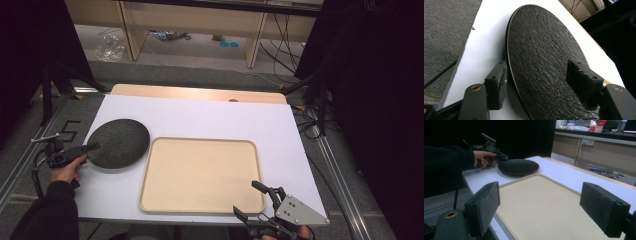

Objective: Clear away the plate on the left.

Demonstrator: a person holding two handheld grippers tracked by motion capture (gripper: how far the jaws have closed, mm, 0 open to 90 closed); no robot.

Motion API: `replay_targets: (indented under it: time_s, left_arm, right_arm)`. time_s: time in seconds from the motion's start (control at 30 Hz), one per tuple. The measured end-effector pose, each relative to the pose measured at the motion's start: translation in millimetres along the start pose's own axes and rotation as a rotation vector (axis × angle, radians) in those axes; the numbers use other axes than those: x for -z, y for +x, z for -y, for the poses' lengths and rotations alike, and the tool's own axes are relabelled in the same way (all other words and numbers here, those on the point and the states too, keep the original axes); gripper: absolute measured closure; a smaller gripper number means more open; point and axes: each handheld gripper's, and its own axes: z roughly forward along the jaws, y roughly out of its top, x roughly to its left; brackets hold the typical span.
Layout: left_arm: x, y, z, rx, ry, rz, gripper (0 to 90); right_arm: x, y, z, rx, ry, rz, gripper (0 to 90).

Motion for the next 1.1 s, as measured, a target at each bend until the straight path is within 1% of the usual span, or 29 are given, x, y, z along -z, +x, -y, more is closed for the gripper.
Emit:
replay_targets:
  time_s: [0.03, 0.1, 0.13, 0.17, 0.2, 0.23, 0.27, 0.3, 0.33, 0.37, 0.4, 0.43, 0.47, 0.5, 0.53, 0.57, 0.6, 0.63, 0.7, 0.73, 0.8, 0.83, 0.87, 0.9, 0.93, 0.97, 1.07, 1.1]
  left_arm:
    - [0.0, 0.0, 0.0, 0.000, 0.000, 0.000, 36.3]
    - [-2.0, 2.0, 0.9, 0.021, -0.002, 0.026, 36.7]
    - [-2.6, 2.6, 1.2, 0.020, -0.003, 0.034, 37.7]
    - [-3.1, 2.4, 1.4, 0.019, -0.002, 0.031, 37.7]
    - [-3.1, 2.1, 1.2, 0.022, 0.009, 0.017, 38.2]
    - [-3.5, 3.1, 1.9, 0.035, 0.006, 0.022, 39.9]
    - [-3.5, 3.1, 1.9, 0.035, 0.006, 0.022, 41.2]
    - [-3.5, 3.3, 2.1, 0.038, 0.005, 0.016, 41.2]
    - [-3.4, 3.1, 2.2, 0.042, 0.006, 0.007, 43.6]
    - [-3.4, 3.0, 2.2, 0.052, 0.004, -0.004, 45.6]
    - [-3.4, 2.4, 2.2, 0.050, 0.007, -0.017, 50.4]
    - [-3.4, 1.9, 2.1, 0.048, 0.011, -0.027, 50.4]
    - [-3.9, 2.0, 2.4, 0.050, 0.002, -0.024, 51.8]
    - [-3.9, 2.1, 2.3, 0.054, 0.003, -0.033, 56.9]
    - [-3.9, 2.2, 1.6, 0.063, 0.008, -0.052, 59.2]
    - [-3.9, 2.2, 1.6, 0.063, 0.008, -0.052, 61.0]
    - [-3.2, 2.6, 0.2, 0.075, 0.023, -0.085, 64.8]
    - [-3.1, 3.1, 0.0, 0.076, 0.026, -0.094, 69.4]
    - [-3.2, 3.2, -0.1, 0.080, 0.023, -0.093, 71.5]
    - [-3.2, 3.4, -0.3, 0.096, 0.016, -0.088, 72.1]
    - [-2.6, 3.3, -0.4, 0.099, 0.020, -0.095, 72.6]
    - [-2.6, 3.2, -0.5, 0.100, 0.020, -0.094, 72.8]
    - [-2.8, 4.0, -0.2, 0.106, 0.011, -0.079, 73.1]
    - [-2.0, 5.2, -0.3, 0.119, 0.004, -0.061, 75.1]
    - [-0.7, 6.0, -1.0, 0.135, 0.002, -0.043, 75.1]
    - [1.9, 6.0, -2.4, 0.145, 0.005, -0.032, 76.6]
    - [4.9, 3.4, -4.8, 0.152, -0.024, 0.014, 81.0]
    - [5.8, 2.5, -5.4, 0.158, -0.017, 0.004, 81.3]
  right_arm:
    - [-0.2, 0.3, -0.1, 0.000, -0.004, -0.001, 17.5]
    - [0.1, 0.1, -0.2, 0.001, 0.005, -0.010, 17.5]
    - [-0.5, 0.7, 0.3, 0.004, 0.001, -0.003, 17.5]
    - [-0.5, 0.7, 0.3, 0.004, 0.001, -0.003, 17.5]
    - [-0.1, 0.8, -0.2, 0.001, 0.009, -0.010, 17.5]
    - [-0.9, 0.3, 0.0, 0.002, 0.007, -0.014, 17.5]
    - [-0.9, 0.3, 0.0, 0.002, 0.007, -0.014, 17.5]
    - [-1.5, 0.4, 0.6, 0.000, 0.005, -0.019, 17.5]
    - [-1.1, 1.0, 0.7, -0.001, 0.011, -0.011, 17.5]
    - [-1.9, 0.9, 0.8, -0.001, 0.001, -0.019, 17.5]
    - [-1.2, 1.2, 0.3, 0.000, 0.009, -0.014, 17.5]
    - [-1.2, 1.2, 0.3, 0.000, 0.009, -0.014, 17.5]
    - [-1.5, 1.2, 0.6, 0.002, 0.008, -0.016, 17.5]
    - [-1.2, 1.7, 0.6, 0.003, 0.011, -0.013, 17.5]
    - [-1.3, 1.7, 0.3, 0.002, 0.009, -0.017, 17.5]
    - [-1.3, 1.7, 0.3, 0.002, 0.009, -0.017, 17.5]
    - [-1.7, 1.6, 0.3, 0.003, 0.016, -0.018, 17.5]
    - [-3.0, 1.8, 1.0, 0.004, 0.008, -0.023, 17.5]
    - [-2.5, 2.2, 0.5, 0.007, 0.014, -0.027, 17.6]
    - [-3.8, 2.3, 0.6, 0.006, -0.004, -0.029, 17.6]
    - [-3.8, 1.9, 0.5, 0.008, -0.002, -0.031, 17.6]
    - [-3.6, 2.1, 0.9, 0.007, 0.007, -0.029, 17.7]
    - [-2.5, 2.1, 0.5, 0.018, 0.019, -0.024, 18.3]
    - [-1.2, 2.1, -0.8, 0.028, 0.010, -0.019, 19.3]
    - [-1.2, 2.1, -0.8, 0.028, 0.010, -0.019, 19.3]
    - [-1.6, 2.1, -1.0, 0.023, -0.004, -0.024, 19.4]
    - [-1.3, 2.3, -0.1, 0.027, 0.016, -0.024, 19.3]
    - [-1.3, 2.6, -0.4, 0.026, 0.016, -0.024, 19.4]
